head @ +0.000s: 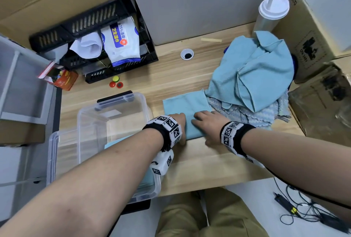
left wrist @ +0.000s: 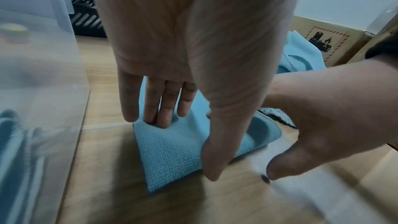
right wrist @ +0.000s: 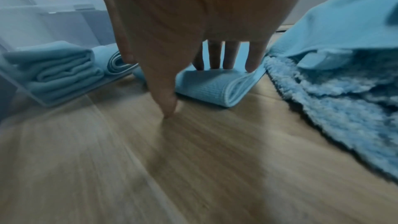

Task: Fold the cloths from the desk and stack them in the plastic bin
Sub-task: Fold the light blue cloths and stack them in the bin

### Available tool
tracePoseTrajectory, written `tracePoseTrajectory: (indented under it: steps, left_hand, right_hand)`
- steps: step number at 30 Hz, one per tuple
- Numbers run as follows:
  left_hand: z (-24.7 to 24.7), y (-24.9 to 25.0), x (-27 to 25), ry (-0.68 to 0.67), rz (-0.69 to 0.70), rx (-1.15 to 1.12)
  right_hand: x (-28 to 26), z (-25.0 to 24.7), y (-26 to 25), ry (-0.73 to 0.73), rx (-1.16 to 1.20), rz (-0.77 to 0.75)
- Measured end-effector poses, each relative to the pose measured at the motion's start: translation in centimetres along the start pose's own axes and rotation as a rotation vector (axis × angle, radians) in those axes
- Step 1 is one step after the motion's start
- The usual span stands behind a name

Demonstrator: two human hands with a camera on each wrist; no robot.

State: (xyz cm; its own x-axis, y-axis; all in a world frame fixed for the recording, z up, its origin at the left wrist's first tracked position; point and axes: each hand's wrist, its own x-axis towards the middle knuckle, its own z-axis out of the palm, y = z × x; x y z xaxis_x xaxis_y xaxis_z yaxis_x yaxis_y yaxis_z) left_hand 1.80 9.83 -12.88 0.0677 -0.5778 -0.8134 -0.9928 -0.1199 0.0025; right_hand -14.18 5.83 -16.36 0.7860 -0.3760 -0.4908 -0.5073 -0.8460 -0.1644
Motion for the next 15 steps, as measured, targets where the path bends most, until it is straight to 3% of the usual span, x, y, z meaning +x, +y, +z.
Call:
tracePoseTrajectory:
  steps: [6,10,15]
  left_hand:
    - [-0.5,-0.1,-0.1,-0.061,0.02,-0.042]
    - [-0.5,0.0,-0.3,-0.023,0.035,-0.073]
    - [-1.0,0.2,-0.4,0.016,0.054,0.002]
  right_hand:
    - [0.1,0.0,-0.7,0.043,0.014,0.042]
    - [0.3,-1.2,-0.3,0.129,0.234,0.115]
    - [0.7,-2.5,1.6,0.066,0.486,0.17]
